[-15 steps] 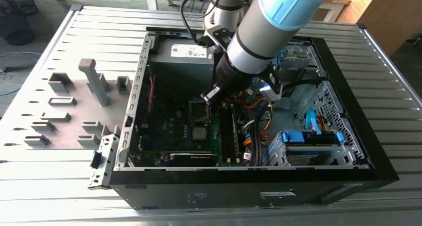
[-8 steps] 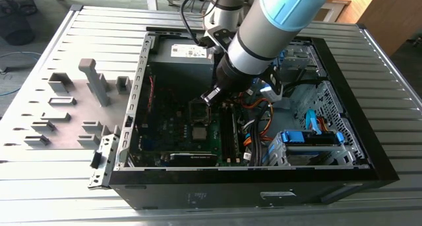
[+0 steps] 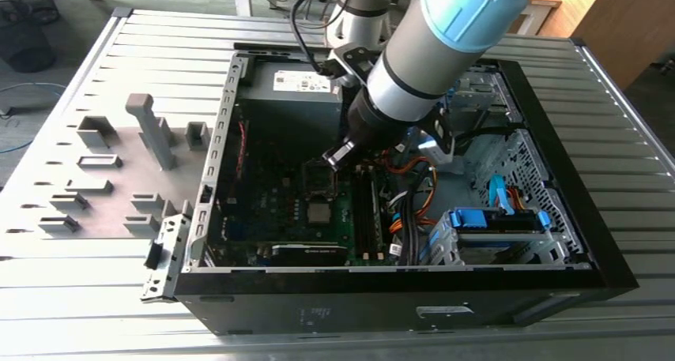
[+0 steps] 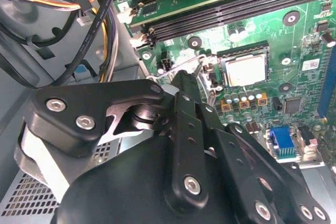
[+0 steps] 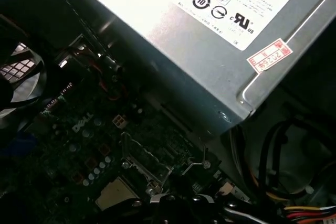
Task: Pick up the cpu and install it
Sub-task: 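Close the cpu cover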
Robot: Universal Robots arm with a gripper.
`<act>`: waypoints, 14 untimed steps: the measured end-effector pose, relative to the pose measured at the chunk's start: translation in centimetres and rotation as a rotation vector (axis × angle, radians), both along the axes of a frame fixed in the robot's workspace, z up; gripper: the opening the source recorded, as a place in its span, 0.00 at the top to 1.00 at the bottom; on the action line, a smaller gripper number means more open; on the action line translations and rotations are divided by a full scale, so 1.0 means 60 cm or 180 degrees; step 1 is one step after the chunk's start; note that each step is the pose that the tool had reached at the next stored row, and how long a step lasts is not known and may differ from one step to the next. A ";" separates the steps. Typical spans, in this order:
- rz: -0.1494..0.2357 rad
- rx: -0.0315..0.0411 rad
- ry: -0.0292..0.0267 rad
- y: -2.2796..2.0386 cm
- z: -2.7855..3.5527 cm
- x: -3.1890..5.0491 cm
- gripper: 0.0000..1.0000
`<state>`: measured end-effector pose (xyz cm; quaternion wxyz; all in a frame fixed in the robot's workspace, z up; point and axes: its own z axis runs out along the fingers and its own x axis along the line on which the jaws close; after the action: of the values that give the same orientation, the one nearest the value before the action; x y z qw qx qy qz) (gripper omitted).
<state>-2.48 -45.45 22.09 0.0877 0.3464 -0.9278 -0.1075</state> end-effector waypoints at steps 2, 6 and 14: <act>0.0002 0.0000 0.0007 -0.0015 0.000 0.001 0.89; 0.0007 0.0000 0.0019 -0.0049 0.000 0.004 0.89; 0.0021 0.0000 0.0026 -0.0090 0.000 0.006 0.89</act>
<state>-2.09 -45.99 22.09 0.0918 0.3490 -0.9263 -0.1086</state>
